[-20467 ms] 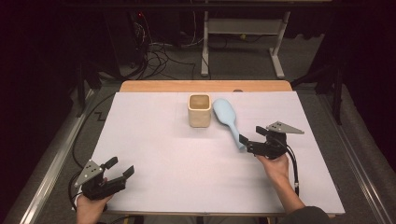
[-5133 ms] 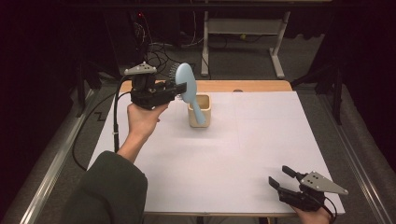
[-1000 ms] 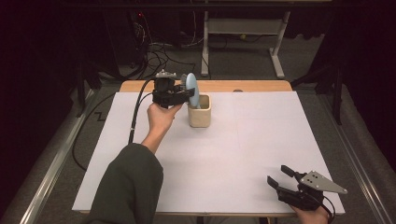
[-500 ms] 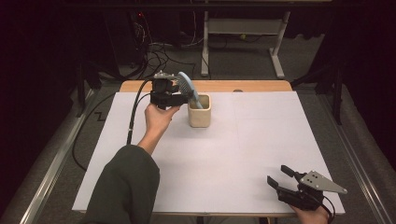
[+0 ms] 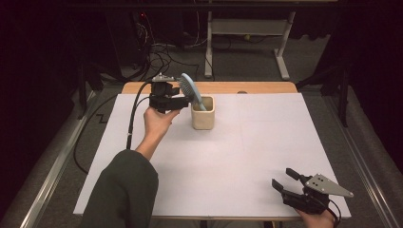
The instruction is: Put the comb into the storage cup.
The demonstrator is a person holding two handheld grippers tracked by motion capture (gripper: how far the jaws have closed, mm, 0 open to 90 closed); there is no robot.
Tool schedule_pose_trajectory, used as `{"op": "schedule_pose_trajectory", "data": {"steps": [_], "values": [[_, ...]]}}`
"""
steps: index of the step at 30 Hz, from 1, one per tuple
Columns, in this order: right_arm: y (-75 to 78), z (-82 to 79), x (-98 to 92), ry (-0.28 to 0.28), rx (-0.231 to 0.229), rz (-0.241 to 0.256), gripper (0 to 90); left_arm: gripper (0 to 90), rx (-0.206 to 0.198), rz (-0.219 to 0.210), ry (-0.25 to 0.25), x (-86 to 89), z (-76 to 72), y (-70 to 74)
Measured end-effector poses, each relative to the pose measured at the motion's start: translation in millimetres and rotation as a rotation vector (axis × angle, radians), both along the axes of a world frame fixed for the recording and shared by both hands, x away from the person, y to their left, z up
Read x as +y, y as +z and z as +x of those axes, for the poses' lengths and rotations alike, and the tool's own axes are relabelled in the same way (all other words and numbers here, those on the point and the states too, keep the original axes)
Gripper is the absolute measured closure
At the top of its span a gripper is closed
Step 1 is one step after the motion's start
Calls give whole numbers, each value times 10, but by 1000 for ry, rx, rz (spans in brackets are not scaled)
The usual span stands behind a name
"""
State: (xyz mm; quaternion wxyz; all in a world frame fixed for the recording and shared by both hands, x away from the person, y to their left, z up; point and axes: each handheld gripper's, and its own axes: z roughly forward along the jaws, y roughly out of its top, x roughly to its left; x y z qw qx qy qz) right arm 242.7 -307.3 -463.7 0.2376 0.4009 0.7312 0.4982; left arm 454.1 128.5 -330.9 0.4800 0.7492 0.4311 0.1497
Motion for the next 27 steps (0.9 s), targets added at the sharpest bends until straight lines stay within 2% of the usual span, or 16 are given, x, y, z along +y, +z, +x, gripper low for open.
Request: {"op": "schedule_pose_trajectory", "data": {"steps": [21, 27], "values": [[4, -5, 1, -4, -7, 3, 307, 323, -11, 32, -4, 159, -151, 27], [4, -5, 1, -6, -7, 3, 307, 323, -12, 55, -13, 196, -183, 18]]}}
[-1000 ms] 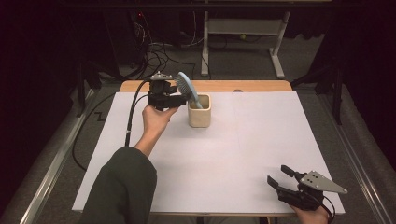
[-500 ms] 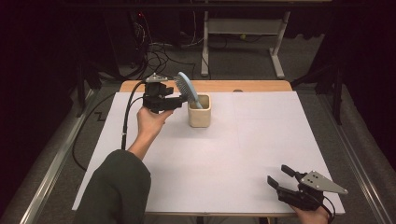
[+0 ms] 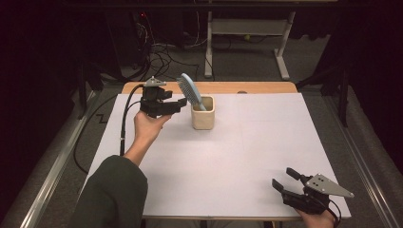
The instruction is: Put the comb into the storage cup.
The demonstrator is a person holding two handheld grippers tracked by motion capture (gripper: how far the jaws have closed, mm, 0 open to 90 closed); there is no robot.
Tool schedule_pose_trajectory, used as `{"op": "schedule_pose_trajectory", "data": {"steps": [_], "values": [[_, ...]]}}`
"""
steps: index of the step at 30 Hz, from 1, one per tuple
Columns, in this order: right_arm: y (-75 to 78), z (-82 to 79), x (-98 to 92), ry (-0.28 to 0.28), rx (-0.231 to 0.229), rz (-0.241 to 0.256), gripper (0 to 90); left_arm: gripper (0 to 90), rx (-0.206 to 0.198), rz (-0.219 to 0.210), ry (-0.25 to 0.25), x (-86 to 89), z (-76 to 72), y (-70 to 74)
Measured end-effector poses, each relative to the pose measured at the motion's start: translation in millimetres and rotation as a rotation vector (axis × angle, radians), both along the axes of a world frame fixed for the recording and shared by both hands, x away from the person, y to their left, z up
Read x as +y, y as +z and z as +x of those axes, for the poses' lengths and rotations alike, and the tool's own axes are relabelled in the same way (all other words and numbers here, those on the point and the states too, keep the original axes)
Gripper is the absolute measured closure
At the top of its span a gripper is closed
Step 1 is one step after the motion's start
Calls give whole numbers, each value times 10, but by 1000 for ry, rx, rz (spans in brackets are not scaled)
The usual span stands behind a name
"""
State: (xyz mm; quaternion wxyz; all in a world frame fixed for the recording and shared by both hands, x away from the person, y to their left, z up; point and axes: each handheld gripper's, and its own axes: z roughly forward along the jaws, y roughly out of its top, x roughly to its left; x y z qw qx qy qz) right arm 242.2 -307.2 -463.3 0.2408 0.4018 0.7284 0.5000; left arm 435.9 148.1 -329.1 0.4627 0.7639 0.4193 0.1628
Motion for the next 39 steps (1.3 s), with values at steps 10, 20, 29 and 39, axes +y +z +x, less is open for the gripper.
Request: {"op": "schedule_pose_trajectory", "data": {"steps": [10, 20, 29, 39], "values": [[0, 1, -1, -2, -1, 0, 308, 323, 4, 0, 8, 106, -33, -23], [2, 0, -2, -4, -2, 0, 307, 314, 0, 4, 12, 144, -71, -29], [2, -1, 2, -3, -4, -1, 308, 307, -3, -3, 12, 178, -103, -25], [3, -2, 0, -5, -7, -2, 308, 298, 2, -4, 13, 228, -120, -38]]}}
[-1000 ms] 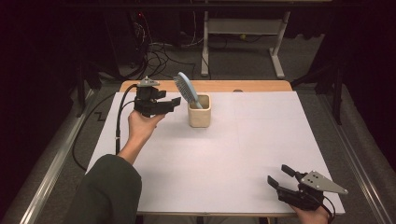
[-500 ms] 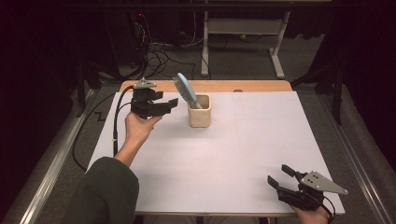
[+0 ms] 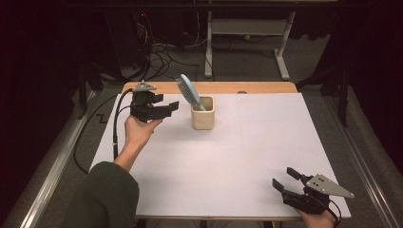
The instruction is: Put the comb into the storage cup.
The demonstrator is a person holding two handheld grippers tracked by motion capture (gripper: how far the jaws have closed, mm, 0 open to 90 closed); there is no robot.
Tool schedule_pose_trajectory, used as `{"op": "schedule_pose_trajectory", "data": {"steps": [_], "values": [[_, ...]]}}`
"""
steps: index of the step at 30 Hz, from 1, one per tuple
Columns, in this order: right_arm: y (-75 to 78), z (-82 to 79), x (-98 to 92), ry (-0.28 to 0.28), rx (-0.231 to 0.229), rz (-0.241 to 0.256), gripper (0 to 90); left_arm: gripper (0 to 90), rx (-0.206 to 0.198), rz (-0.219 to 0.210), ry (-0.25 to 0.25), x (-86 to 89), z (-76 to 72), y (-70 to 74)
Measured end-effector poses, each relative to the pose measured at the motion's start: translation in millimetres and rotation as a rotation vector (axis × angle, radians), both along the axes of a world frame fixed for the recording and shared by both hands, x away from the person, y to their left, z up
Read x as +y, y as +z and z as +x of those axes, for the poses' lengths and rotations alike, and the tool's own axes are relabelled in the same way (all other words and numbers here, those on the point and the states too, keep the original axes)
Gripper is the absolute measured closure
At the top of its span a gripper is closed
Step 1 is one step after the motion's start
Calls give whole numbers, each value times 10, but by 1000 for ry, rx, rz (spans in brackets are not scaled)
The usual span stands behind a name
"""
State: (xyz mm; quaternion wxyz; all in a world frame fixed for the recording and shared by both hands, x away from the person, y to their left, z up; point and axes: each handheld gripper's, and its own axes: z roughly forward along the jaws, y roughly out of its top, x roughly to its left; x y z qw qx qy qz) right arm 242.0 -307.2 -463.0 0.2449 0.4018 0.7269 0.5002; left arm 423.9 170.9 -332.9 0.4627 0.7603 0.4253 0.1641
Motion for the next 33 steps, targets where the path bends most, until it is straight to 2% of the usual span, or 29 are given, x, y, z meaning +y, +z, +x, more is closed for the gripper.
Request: {"op": "schedule_pose_trajectory", "data": {"steps": [12, 33], "values": [[0, 0, 3, -1, -1, -1, 308, 294, -3, 0, -4, 60, -58, 18], [1, -3, 3, -1, -2, -1, 308, 293, 4, -14, 23, 241, -134, 2]]}}
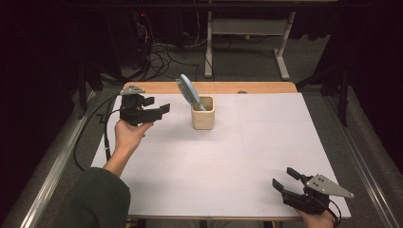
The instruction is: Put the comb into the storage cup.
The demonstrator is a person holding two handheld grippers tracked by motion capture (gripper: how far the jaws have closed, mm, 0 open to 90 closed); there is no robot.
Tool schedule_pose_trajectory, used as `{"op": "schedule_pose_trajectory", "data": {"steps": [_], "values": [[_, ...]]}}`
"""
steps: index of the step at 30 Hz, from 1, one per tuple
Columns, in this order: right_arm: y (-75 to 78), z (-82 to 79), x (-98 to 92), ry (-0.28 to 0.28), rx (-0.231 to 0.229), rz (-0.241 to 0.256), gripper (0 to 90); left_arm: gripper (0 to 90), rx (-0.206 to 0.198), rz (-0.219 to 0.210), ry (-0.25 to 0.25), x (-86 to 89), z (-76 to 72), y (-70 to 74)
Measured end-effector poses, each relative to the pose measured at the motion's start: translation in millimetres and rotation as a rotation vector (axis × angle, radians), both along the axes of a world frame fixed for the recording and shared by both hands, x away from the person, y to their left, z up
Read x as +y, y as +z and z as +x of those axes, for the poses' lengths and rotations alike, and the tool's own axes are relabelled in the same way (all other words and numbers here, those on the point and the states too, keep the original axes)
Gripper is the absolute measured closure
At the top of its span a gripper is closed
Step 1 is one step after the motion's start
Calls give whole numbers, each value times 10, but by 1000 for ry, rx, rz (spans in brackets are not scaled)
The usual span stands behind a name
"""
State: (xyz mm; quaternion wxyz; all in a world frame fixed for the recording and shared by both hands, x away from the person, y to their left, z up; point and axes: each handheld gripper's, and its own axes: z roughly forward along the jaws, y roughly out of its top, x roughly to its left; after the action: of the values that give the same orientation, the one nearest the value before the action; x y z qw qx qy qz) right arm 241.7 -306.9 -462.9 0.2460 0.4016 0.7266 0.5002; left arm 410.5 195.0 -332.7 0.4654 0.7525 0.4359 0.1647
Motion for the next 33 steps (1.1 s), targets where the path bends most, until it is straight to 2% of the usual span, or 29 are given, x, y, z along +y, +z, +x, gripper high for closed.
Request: {"op": "schedule_pose_trajectory", "data": {"steps": [21, 33], "values": [[2, -2, -2, -2, 1, 3, 308, 286, -10, -5, 4, 185, -176, 46], [2, 3, -1, -1, 0, 2, 308, 283, -8, -9, 9, 283, -281, 1]]}}
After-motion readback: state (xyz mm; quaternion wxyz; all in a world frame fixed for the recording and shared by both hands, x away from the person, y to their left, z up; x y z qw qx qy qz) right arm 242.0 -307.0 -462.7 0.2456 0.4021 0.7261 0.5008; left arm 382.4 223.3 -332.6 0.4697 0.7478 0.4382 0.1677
